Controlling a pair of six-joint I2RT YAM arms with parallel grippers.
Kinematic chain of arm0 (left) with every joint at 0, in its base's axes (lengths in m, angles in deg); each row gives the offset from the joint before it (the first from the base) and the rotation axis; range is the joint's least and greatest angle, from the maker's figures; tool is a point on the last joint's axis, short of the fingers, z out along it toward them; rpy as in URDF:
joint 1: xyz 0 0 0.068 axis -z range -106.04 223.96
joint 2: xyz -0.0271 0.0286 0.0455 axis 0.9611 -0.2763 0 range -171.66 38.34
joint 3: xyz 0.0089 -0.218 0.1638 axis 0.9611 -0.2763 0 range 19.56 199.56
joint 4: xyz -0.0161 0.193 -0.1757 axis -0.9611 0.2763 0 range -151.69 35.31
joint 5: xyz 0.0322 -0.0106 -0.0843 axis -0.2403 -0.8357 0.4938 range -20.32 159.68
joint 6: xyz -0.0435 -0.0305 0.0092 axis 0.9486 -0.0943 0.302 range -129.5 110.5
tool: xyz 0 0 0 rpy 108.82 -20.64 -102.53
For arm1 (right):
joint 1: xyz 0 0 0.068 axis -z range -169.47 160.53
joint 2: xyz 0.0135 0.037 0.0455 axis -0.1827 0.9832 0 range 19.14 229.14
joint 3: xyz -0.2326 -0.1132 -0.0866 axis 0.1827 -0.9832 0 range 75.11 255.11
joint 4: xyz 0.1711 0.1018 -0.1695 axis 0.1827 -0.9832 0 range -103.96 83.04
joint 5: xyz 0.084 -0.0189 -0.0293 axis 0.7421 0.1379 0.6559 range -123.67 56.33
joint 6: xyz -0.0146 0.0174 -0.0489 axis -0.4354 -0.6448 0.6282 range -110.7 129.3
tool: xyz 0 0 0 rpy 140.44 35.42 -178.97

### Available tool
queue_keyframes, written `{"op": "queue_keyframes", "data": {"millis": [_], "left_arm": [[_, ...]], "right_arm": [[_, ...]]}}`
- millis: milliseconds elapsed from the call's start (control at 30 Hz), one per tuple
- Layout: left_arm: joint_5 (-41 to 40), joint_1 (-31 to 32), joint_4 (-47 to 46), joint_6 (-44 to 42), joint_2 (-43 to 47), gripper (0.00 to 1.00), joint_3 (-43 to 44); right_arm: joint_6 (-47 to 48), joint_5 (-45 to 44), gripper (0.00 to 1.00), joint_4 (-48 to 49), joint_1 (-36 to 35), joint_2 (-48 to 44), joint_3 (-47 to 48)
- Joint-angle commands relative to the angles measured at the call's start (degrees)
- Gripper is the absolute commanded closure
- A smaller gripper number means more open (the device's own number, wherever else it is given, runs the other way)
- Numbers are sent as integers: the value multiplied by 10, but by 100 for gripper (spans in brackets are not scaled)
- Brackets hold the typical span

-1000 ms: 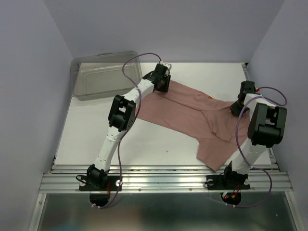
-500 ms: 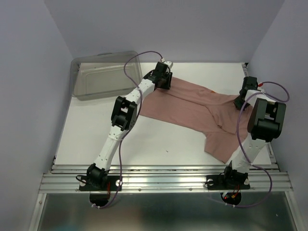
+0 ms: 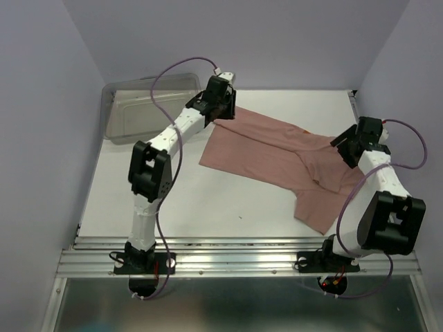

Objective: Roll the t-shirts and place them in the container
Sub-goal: Fold the T-shirt at the center of the board.

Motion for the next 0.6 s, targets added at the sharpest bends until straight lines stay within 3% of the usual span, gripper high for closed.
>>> {"op": "queue_keyframes", "data": {"millis": [0,133,167,200,367,567], "left_arm": [[-55,-2,-40,43,132,55,-135],[-101,-3,-29,73,197,55,-242],[-110,-3,-23,80,204,55,-277],[-125,-3,-23,86,212,55,-297],[-136,-7,-60,145,273,53,-450],[-129,-16,-92,192,284,51,-512]], "right_arm": [[18,15,25,-38,-24,-54,-44],[23,8,14,-64,-59,-113,-97],[23,7,2,-75,-71,-128,-105],[22,5,0,-81,-76,-137,-112],[20,4,0,-104,-90,-174,-140],[36,12,0,-111,-96,-197,-153]]}}
